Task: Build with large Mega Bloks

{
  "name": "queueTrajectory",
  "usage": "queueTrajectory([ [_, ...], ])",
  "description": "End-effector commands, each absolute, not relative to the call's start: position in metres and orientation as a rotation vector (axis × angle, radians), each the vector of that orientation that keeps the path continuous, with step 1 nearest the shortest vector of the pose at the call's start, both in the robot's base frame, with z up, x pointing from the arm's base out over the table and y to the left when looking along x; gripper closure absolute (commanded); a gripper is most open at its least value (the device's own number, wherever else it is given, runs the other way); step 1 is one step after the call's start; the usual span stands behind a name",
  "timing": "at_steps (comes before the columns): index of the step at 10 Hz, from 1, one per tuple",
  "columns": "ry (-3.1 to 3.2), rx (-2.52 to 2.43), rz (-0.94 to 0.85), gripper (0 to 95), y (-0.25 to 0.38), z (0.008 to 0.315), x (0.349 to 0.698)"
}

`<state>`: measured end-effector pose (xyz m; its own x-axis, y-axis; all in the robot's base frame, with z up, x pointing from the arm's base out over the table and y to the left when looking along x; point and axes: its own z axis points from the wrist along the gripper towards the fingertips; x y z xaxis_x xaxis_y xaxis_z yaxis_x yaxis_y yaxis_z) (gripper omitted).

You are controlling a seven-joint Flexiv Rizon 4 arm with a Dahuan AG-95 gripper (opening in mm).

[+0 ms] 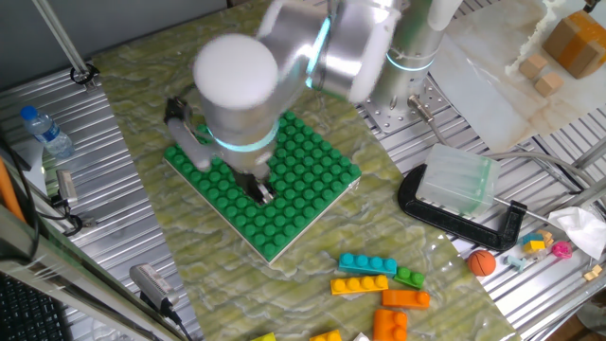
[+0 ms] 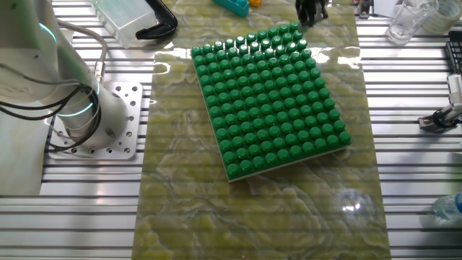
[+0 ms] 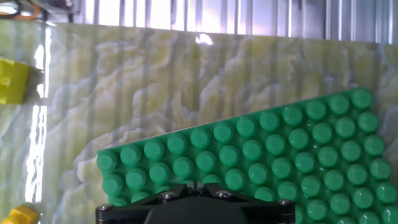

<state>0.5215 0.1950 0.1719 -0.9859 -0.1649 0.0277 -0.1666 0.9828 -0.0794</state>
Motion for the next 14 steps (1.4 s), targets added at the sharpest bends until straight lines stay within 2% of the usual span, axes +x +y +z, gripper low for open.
queueTrajectory([
  [1,-3.155,0.211,0.058,76.0,0.215,0.171,0.514],
  [9,-3.166,0.127,0.03,76.0,0.228,0.167,0.511],
  [10,-3.173,0.105,0.051,95.0,0.228,0.167,0.511],
  [14,-3.112,0.184,0.068,95.0,0.228,0.167,0.511],
])
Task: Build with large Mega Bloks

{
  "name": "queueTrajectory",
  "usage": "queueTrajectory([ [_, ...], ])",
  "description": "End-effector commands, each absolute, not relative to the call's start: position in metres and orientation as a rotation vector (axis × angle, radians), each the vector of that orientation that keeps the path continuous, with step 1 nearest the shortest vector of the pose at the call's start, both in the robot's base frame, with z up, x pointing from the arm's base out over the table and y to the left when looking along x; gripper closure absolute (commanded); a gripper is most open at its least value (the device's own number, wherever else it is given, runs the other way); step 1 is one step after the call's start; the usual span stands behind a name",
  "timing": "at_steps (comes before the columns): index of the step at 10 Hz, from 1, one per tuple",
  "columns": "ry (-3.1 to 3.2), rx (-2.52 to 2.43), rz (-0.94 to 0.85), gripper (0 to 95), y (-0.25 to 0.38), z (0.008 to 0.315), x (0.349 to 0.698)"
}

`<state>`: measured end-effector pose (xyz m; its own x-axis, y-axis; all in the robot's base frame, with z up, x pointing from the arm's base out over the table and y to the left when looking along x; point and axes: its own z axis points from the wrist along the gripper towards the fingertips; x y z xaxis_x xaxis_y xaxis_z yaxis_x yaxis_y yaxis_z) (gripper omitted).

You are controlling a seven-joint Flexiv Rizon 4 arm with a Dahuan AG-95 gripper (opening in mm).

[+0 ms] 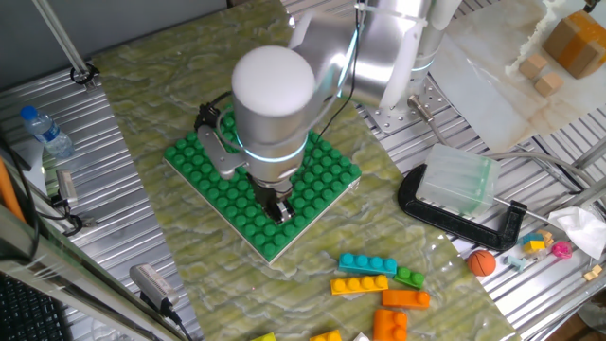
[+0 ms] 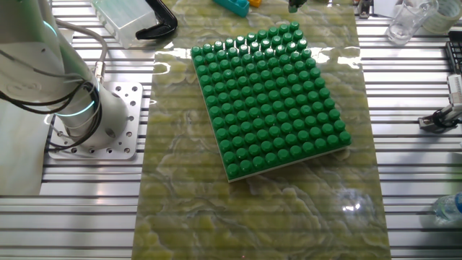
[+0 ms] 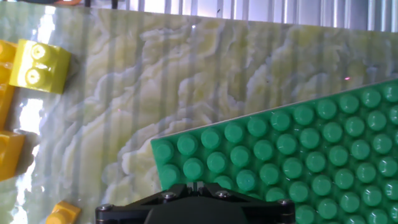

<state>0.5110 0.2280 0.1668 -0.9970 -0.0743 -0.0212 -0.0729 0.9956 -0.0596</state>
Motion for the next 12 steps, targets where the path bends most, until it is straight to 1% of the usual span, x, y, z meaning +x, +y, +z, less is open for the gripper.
queueTrajectory([
  [1,3.164,-0.207,-0.068,95.0,0.228,0.167,0.5108],
  [3,3.173,-0.243,-0.051,95.0,0.228,0.167,0.5108],
  [4,3.169,-0.255,0.002,95.0,0.228,0.167,0.5108],
  [6,3.164,-0.302,0.055,95.0,0.228,0.167,0.5108],
  [7,3.176,-0.27,0.047,95.0,0.228,0.167,0.5108],
  [8,3.179,-0.247,0.049,76.0,0.228,0.167,0.5108],
  [12,3.181,-0.274,0.062,76.0,0.228,0.167,0.5108],
])
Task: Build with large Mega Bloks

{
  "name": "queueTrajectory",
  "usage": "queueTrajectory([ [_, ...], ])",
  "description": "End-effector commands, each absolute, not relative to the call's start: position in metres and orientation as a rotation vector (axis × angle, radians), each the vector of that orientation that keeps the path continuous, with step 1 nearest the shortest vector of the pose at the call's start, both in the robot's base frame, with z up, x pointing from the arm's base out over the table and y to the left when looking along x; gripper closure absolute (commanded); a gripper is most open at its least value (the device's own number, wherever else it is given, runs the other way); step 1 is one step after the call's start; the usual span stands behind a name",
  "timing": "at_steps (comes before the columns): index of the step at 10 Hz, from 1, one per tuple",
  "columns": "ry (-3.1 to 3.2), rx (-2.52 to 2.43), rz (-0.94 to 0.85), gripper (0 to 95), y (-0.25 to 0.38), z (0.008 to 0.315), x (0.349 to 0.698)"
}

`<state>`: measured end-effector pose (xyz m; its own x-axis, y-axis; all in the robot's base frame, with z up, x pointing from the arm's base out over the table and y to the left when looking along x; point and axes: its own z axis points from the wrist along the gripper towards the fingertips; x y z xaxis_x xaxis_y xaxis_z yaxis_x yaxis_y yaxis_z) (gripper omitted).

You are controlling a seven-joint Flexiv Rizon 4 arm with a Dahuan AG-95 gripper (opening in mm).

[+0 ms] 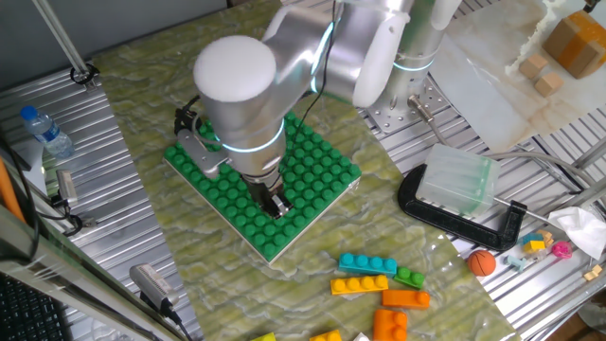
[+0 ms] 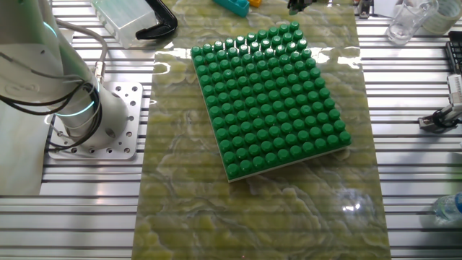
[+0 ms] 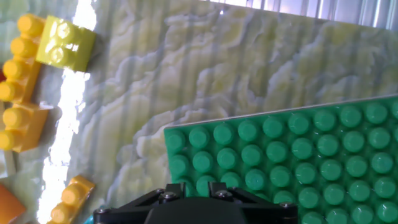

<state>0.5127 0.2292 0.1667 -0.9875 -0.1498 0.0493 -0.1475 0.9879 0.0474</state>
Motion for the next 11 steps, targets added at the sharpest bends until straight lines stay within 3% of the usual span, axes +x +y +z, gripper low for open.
queueTrajectory([
  [1,-3.075,0.283,-0.059,57.0,0.228,0.167,0.511],
  [5,-3.096,0.266,-0.064,57.0,0.257,0.158,0.509],
  [11,-3.13,0.201,-0.055,57.0,0.328,0.142,0.533],
])
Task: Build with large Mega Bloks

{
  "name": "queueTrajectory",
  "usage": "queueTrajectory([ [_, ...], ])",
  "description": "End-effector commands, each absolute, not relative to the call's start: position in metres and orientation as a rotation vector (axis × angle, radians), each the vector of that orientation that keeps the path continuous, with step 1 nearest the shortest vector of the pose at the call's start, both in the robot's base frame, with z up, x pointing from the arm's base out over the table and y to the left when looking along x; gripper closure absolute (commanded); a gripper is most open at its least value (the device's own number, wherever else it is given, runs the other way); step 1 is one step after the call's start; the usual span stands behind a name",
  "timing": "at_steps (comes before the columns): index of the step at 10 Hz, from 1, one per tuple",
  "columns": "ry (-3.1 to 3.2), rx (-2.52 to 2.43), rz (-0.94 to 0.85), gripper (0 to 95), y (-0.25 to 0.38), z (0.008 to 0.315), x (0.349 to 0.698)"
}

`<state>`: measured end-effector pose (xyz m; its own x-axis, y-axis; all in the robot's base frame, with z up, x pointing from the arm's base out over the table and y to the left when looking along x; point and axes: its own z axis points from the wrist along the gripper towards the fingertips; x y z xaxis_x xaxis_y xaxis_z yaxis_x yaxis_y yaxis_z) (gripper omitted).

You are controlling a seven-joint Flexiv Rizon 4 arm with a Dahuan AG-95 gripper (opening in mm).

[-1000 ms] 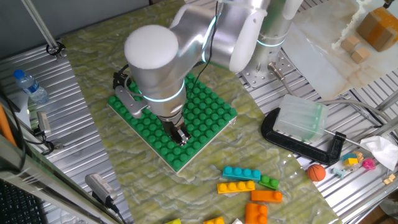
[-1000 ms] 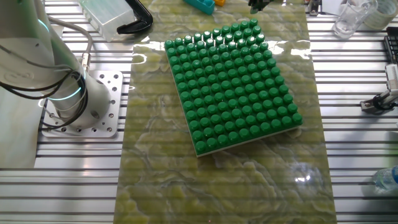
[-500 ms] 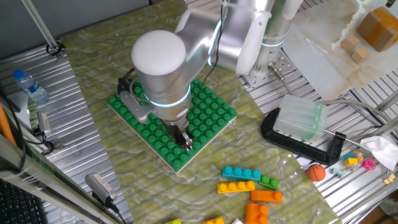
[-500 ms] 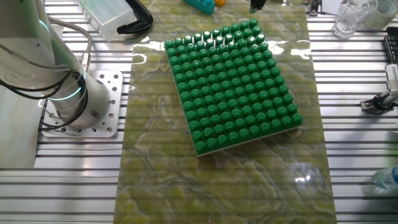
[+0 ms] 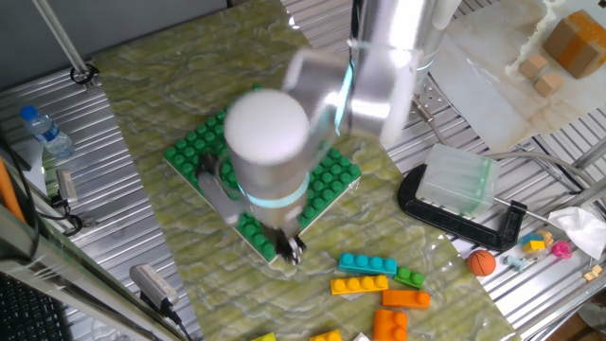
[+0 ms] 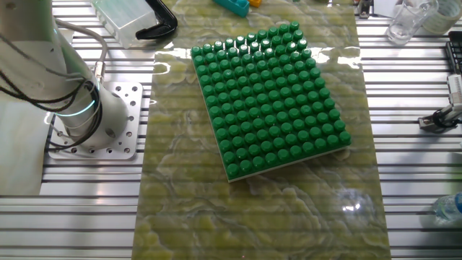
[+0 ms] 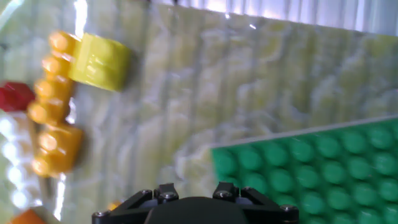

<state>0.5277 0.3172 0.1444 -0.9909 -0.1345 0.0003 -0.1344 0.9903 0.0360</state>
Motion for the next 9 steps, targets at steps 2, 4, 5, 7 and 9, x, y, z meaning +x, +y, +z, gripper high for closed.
queueTrajectory([
  [2,-3.145,0.161,-0.049,57.0,0.364,0.137,0.544],
  [4,-3.15,0.088,-0.047,57.0,0.389,0.128,0.55],
  [5,-3.15,0.067,-0.049,57.0,0.398,0.124,0.554],
  [7,-3.141,0.032,-0.053,57.0,0.403,0.122,0.557],
  [9,-3.138,0.022,-0.054,57.0,0.405,0.119,0.558],
])
